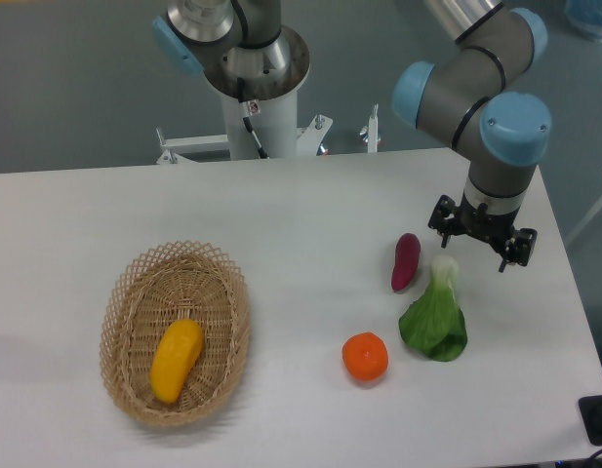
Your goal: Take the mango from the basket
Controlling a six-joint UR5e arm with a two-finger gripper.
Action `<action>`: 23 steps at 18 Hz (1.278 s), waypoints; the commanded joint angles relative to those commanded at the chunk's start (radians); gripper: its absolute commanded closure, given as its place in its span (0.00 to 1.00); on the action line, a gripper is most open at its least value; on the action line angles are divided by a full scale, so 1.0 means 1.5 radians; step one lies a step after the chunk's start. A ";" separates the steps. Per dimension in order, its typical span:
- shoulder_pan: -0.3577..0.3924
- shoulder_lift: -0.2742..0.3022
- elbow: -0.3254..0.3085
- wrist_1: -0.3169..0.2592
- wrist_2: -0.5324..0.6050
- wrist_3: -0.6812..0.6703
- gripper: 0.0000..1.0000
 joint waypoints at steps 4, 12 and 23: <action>0.000 0.000 0.000 0.000 0.000 0.000 0.00; 0.000 0.000 0.001 -0.003 0.000 0.000 0.00; -0.059 0.001 0.002 -0.003 -0.012 -0.162 0.00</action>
